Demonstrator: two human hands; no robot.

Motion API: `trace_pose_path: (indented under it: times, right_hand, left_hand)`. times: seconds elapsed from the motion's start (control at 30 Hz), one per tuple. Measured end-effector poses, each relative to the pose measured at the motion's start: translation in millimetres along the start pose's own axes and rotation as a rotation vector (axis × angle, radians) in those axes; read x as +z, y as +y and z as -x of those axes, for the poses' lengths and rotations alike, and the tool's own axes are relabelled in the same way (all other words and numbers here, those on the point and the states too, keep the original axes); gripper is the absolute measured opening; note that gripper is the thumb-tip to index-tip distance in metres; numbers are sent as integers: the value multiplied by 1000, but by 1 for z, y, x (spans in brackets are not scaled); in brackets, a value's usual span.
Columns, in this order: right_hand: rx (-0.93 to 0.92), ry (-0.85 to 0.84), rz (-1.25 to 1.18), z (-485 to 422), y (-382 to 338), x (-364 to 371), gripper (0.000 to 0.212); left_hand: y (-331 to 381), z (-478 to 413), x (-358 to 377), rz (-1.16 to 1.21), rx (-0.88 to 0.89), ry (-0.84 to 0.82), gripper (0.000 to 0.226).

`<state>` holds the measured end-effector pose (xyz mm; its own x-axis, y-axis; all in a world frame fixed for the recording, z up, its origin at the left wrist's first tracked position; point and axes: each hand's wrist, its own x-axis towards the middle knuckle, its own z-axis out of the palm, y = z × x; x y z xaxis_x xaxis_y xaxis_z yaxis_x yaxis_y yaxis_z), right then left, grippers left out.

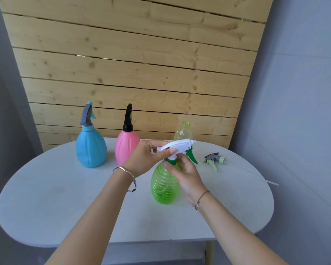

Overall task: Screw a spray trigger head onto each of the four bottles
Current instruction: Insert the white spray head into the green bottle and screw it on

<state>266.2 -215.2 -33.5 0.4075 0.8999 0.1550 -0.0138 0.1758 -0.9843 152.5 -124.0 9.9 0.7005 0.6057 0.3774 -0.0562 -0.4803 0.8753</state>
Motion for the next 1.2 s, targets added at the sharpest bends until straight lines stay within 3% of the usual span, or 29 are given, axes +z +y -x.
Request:
trace_pose_path:
  times: [0.07,0.2,0.37,0.53,0.73,0.93,1.1,1.2]
  right_hand:
    - [5,31,5,-1,1,0,30]
    - [-5,-156,20,1,-1,-11,35]
    - [-30,27,19,-1,5,0,28]
    - [28,-150,40,-1,0,-10,37]
    - [-35,27,38,-1,3,3,27]
    - [-9,-161,103,0,-3,-8,36]
    - [-25,34,52,-2,0,3,26]
    - [-1,-72,29,0,-1,-2,32]
  left_hand:
    - [0,1,0,12,-9,-5,20]
    - [-1,2,-1,11,-4,1,24]
    - [-3,0,-1,17,-11,-7,18]
    - [-3,2,-1,36,-2,-21,19]
    - [-4,1,-1,39,-10,-19,18]
    - [-4,2,-2,34,-4,-23,21]
    - [-2,2,-1,46,-27,-20,22]
    - [-3,3,-3,46,-24,-12,27]
